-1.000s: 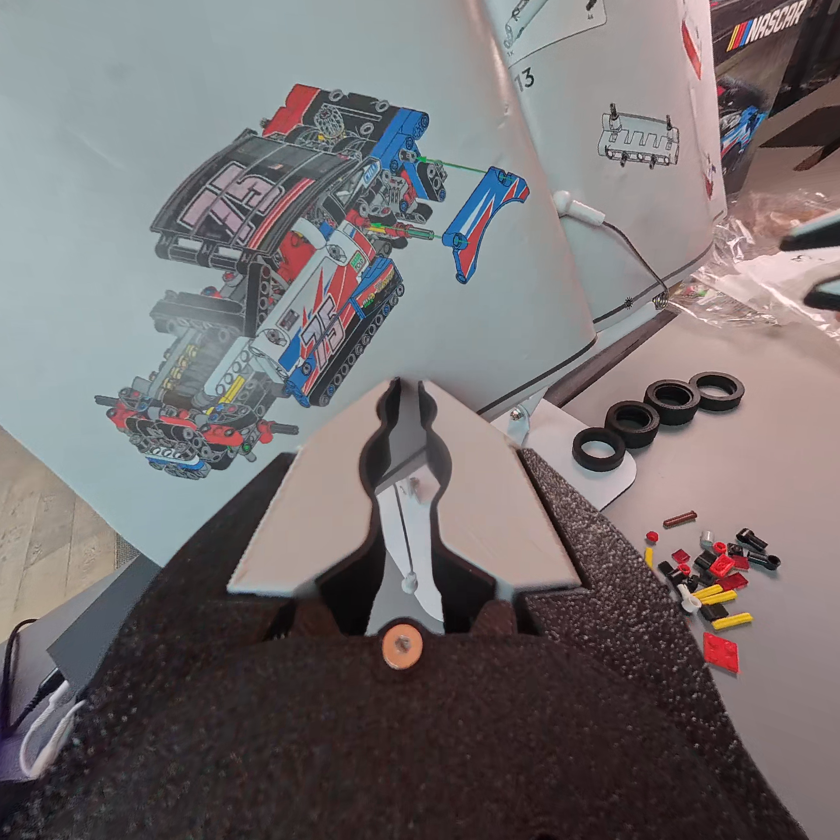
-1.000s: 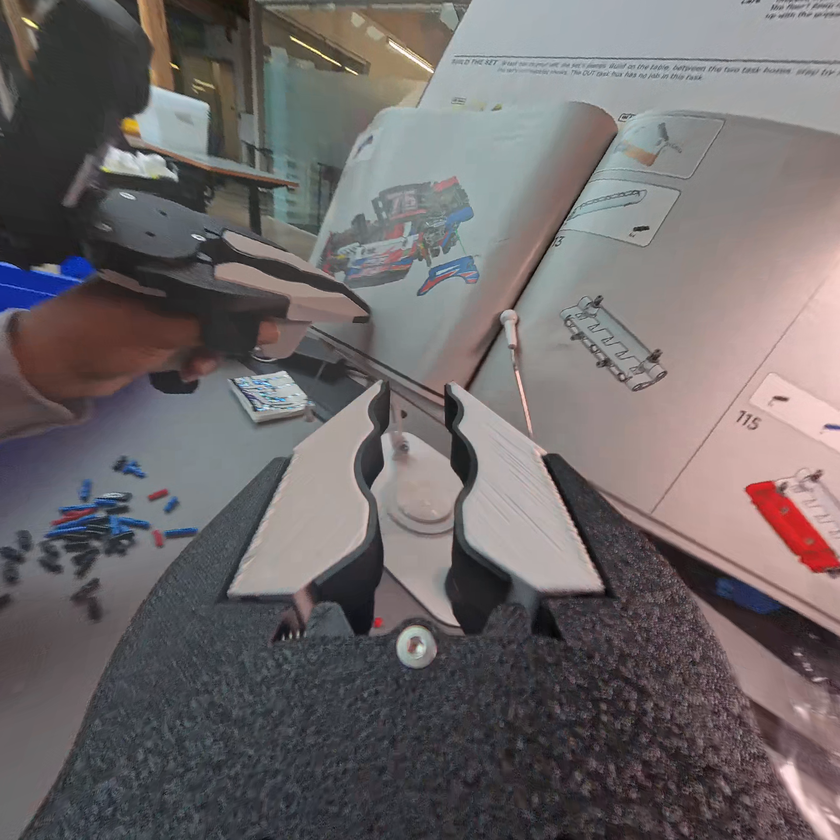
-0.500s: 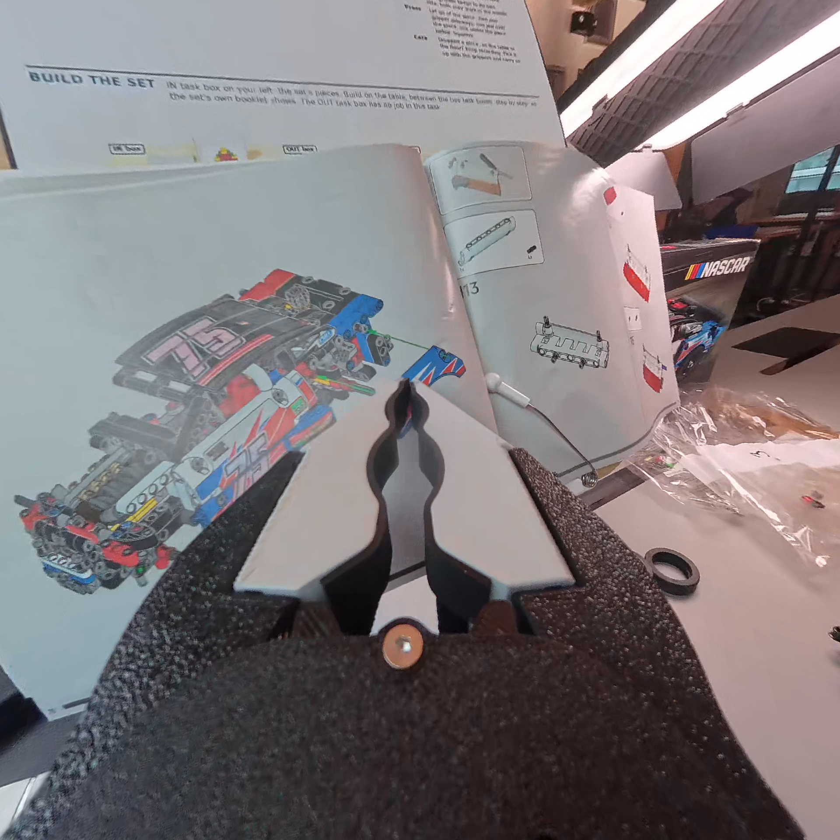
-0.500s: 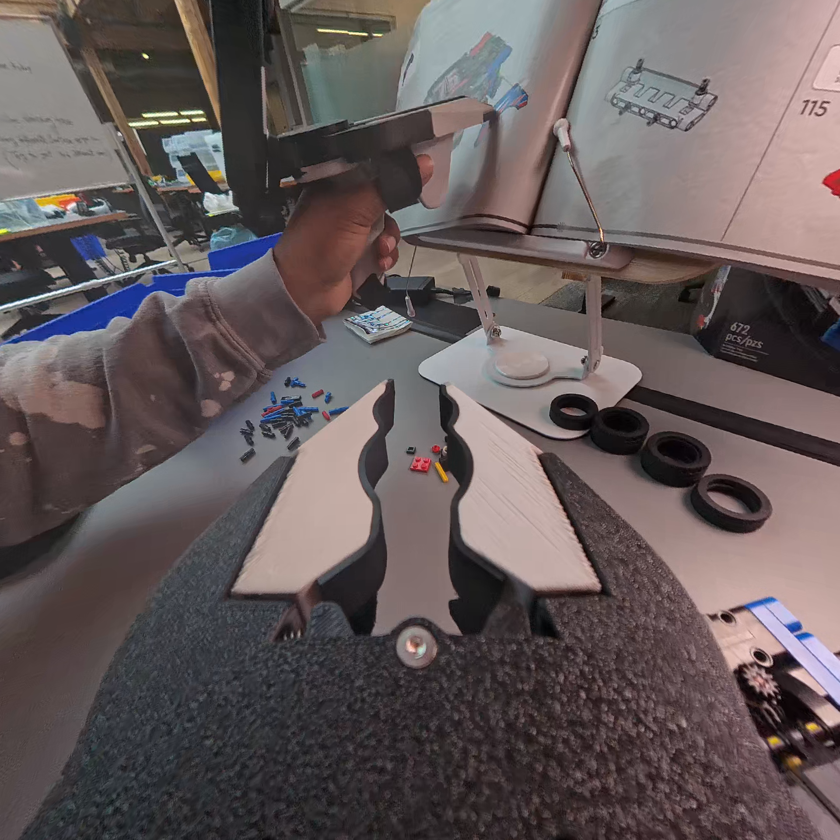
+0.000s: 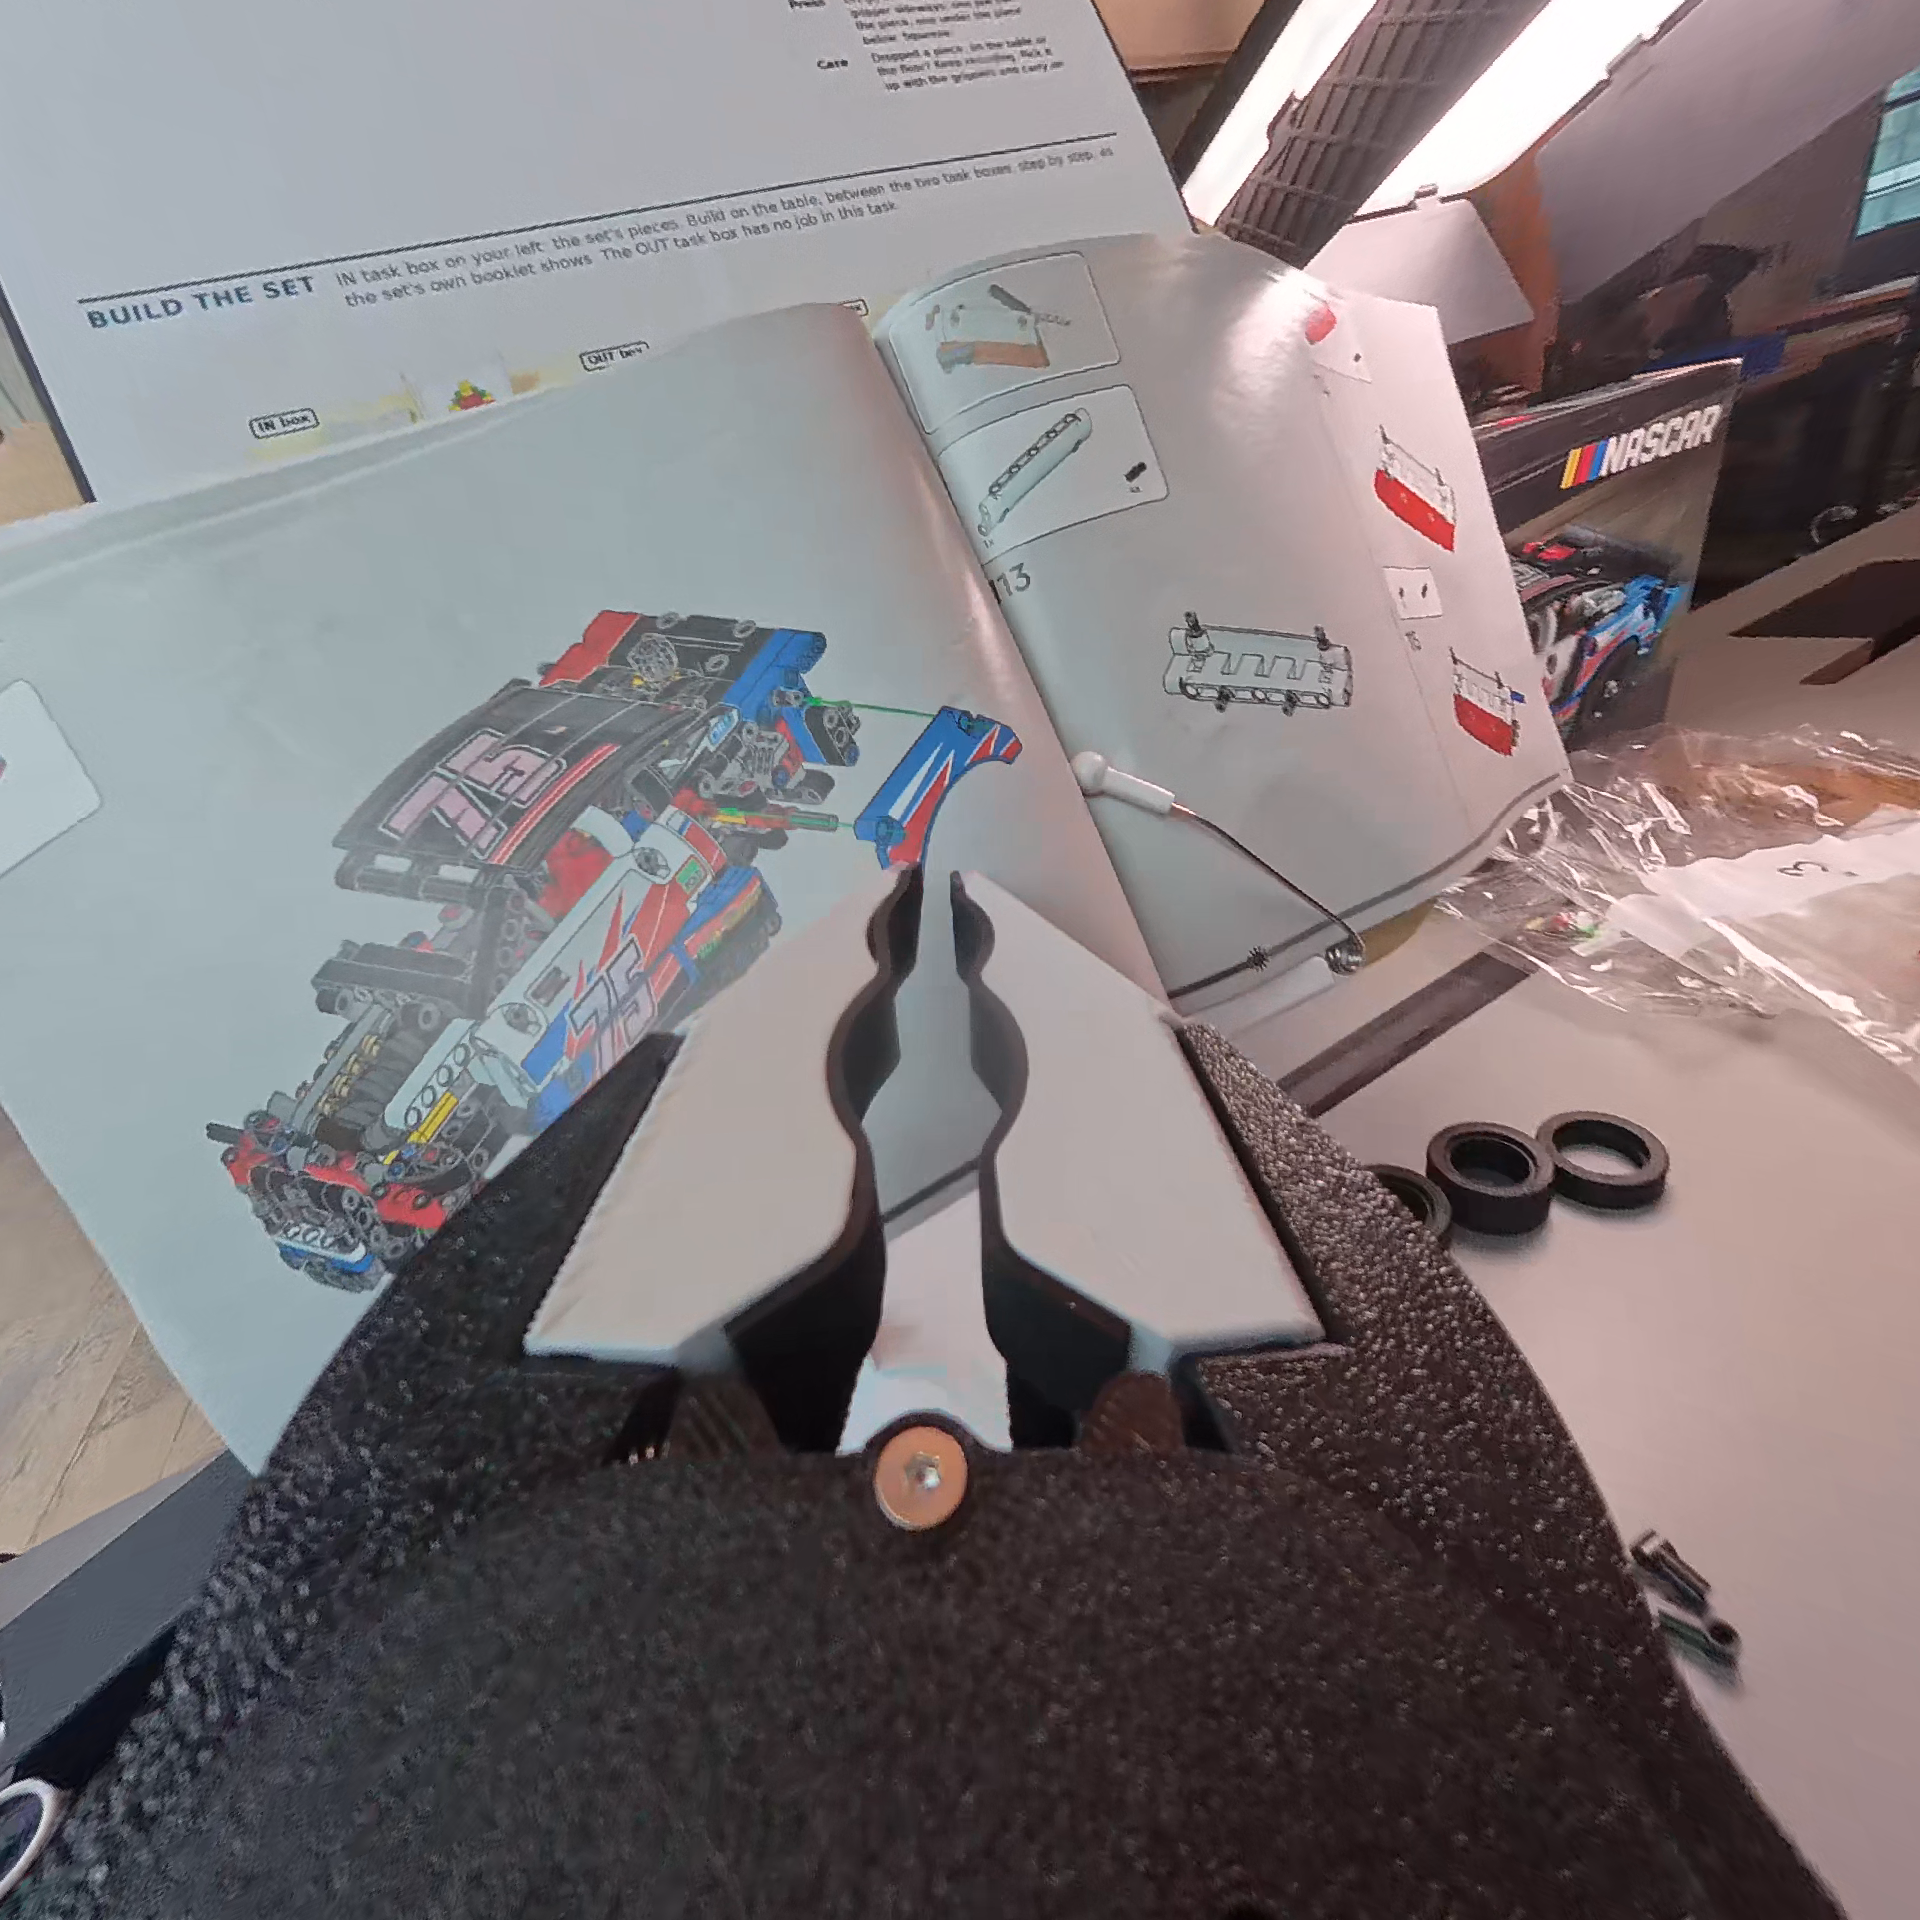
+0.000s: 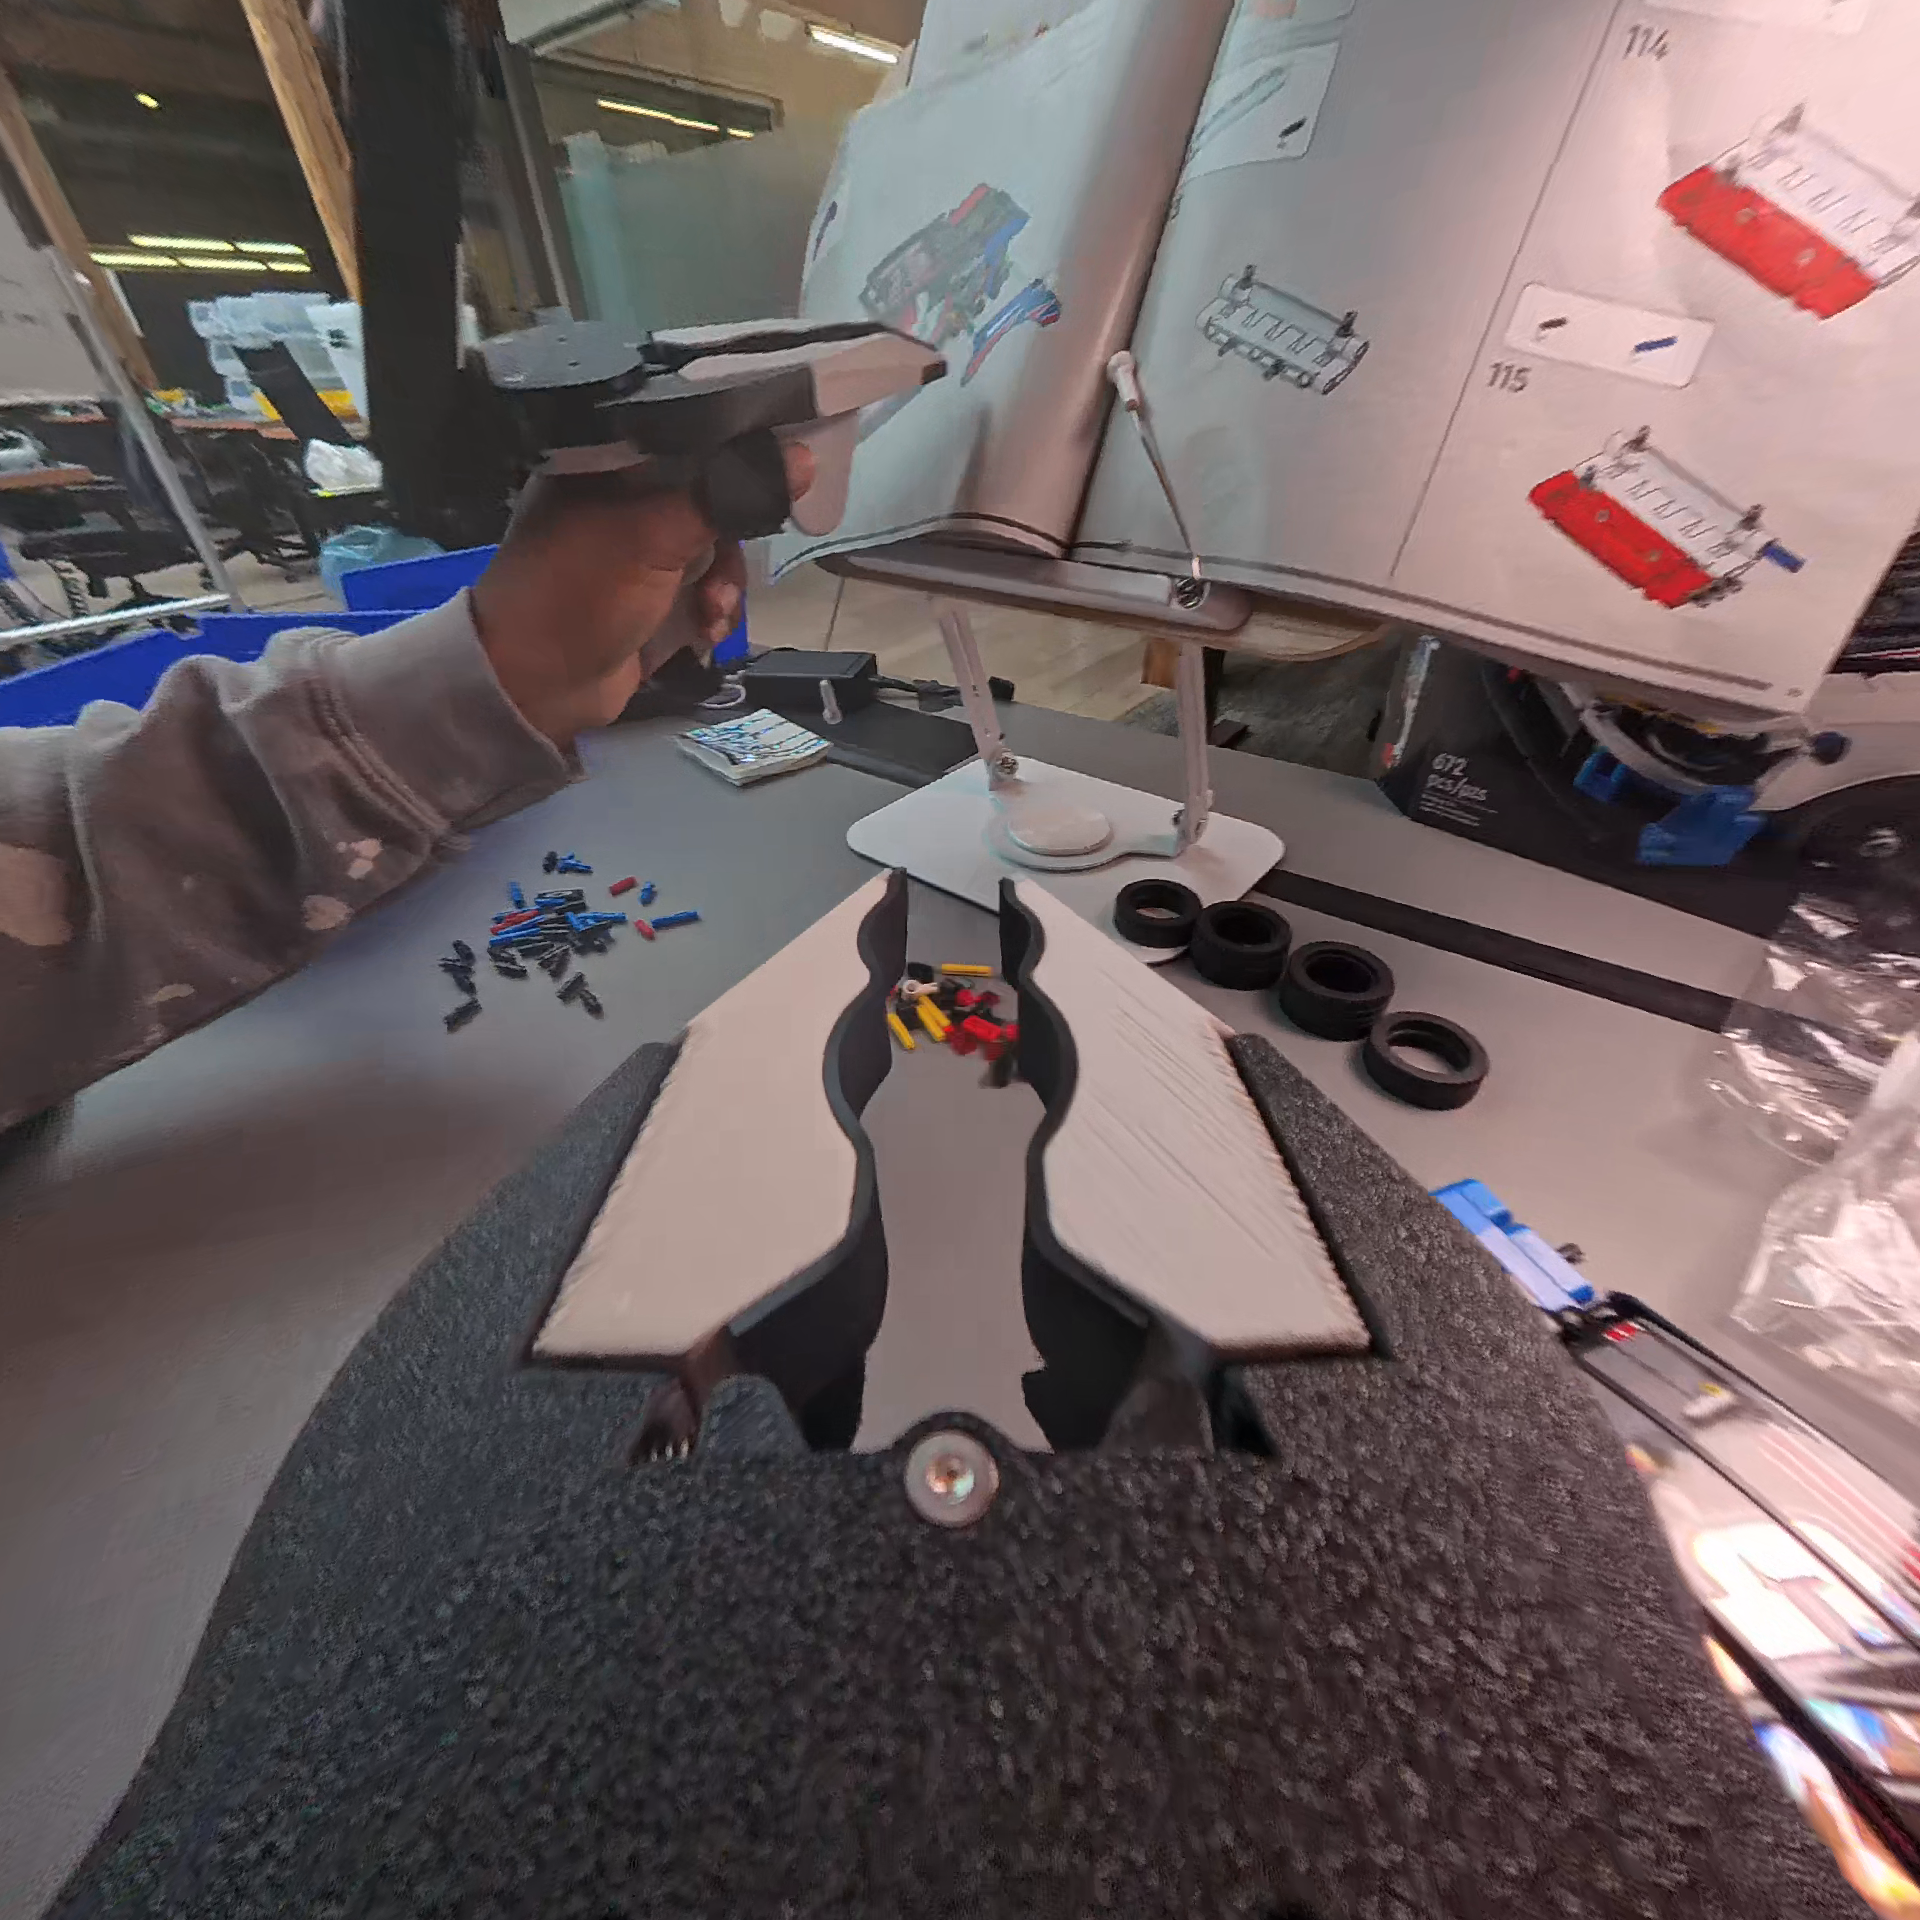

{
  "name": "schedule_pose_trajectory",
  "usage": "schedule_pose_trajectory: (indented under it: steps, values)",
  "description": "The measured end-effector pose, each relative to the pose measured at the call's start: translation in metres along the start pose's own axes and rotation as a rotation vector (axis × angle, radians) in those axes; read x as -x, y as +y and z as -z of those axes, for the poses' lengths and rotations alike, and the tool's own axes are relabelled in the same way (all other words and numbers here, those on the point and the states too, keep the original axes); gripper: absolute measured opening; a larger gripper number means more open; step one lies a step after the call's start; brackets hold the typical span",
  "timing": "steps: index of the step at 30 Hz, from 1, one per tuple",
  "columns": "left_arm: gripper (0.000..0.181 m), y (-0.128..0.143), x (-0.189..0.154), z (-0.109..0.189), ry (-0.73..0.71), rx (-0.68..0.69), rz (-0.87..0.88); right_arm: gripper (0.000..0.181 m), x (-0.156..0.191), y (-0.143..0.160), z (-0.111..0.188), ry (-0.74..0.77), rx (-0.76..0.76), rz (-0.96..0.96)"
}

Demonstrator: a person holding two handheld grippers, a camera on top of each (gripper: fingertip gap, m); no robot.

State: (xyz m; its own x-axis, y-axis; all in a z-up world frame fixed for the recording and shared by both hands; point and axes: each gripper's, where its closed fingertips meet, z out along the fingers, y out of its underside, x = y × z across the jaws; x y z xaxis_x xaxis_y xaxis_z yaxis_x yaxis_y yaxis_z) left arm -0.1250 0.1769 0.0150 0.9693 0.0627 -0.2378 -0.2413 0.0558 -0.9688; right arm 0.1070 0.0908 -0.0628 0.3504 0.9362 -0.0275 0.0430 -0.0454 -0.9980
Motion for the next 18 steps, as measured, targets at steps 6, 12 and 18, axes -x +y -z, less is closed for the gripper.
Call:
schedule_pose_trajectory:
  steps: [6,12,18]
  values:
    - [0.012,-0.011,-0.015,0.051,0.167,-0.001,0.092,0.018,-0.079,-0.045,0.082,0.31,-0.077,0.116]
    - [0.023,-0.007,-0.044,0.11,0.34,0.03,0.116,0.022,-0.13,-0.031,0.162,0.474,0.095,0.206]
    - [0.029,0.029,-0.073,0.168,0.461,0.129,0.12,0.037,-0.139,0.046,0.179,0.492,0.434,0.358]
